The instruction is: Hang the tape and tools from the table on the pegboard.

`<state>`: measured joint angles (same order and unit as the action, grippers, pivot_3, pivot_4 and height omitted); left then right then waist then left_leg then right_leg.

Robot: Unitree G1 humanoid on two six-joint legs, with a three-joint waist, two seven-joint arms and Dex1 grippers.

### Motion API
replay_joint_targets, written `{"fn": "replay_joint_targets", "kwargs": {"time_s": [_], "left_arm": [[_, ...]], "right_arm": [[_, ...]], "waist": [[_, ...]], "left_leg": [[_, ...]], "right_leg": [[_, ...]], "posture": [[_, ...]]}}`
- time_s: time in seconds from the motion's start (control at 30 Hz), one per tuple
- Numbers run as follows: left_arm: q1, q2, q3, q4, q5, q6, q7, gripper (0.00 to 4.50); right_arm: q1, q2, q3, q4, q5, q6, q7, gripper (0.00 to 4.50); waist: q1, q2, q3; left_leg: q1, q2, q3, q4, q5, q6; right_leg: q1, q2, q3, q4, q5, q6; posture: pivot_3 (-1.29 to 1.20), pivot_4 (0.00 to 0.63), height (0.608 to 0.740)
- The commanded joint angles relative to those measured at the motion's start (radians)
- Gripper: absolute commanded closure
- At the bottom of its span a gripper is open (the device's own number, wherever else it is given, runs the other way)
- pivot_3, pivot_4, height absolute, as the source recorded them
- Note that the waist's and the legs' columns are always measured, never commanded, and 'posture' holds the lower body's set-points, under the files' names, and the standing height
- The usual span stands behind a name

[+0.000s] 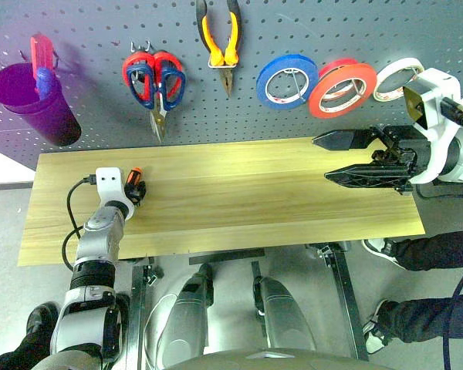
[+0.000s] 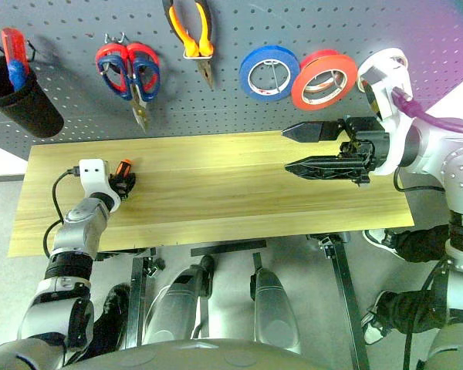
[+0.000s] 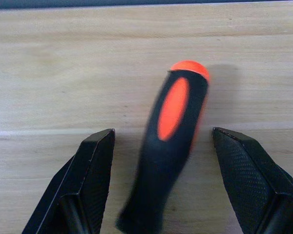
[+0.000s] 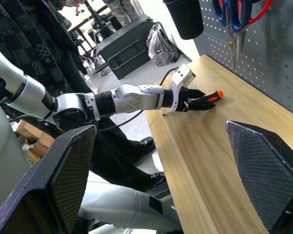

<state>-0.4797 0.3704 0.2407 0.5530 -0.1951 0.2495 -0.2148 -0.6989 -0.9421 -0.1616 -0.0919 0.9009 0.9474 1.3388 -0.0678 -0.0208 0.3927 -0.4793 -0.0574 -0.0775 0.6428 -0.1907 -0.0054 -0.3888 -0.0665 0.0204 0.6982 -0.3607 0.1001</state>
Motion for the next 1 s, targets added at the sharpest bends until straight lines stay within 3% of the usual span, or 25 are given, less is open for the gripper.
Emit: {"fn": "replay_joint_targets", "kwargs": {"time_s": [0.03,0.23,0.57,1.0], "left_arm": [[0.039,-0.003,-0.030,0.018,0.005,0.095,-0.035,1.14],[0.052,0.030,-0.055,-0.024,0.042,0.185,-0.029,1.14],[0.111,0.061,-0.037,-0.315,0.023,0.446,0.002,1.14],[0.070,0.055,-0.032,-0.261,0.028,0.404,0.003,1.14]], "right_arm": [[0.005,-0.014,-0.006,-0.019,-0.006,-0.018,0.009,0.00],[0.004,-0.012,0.002,-0.011,-0.023,-0.033,0.014,0.00],[0.012,-0.007,0.016,0.007,-0.045,-0.064,0.023,0.00],[0.016,-0.013,0.025,0.009,-0.066,-0.066,0.028,0.00]], "waist": [[0.000,0.000,0.000],[-0.001,0.000,0.000],[-0.001,0.000,0.000],[0.002,0.000,0.000]], "left_leg": [[0.000,0.000,0.000,0.000,0.000,0.000],[0.000,0.000,0.000,0.000,0.000,0.000],[0.000,0.000,0.000,-0.004,0.000,0.000],[0.001,0.000,0.001,-0.010,0.001,-0.002]], "right_leg": [[0.000,0.000,0.000,0.000,0.000,0.000],[0.000,0.000,0.000,0.000,0.000,0.000],[-0.001,0.000,0.001,-0.001,0.000,0.000],[-0.002,0.000,0.000,-0.005,0.000,0.000]], "posture": [[-0.11,0.434,0.740],[-0.11,0.435,0.740],[-0.08,0.434,0.740],[-0.09,0.437,0.740]]}}
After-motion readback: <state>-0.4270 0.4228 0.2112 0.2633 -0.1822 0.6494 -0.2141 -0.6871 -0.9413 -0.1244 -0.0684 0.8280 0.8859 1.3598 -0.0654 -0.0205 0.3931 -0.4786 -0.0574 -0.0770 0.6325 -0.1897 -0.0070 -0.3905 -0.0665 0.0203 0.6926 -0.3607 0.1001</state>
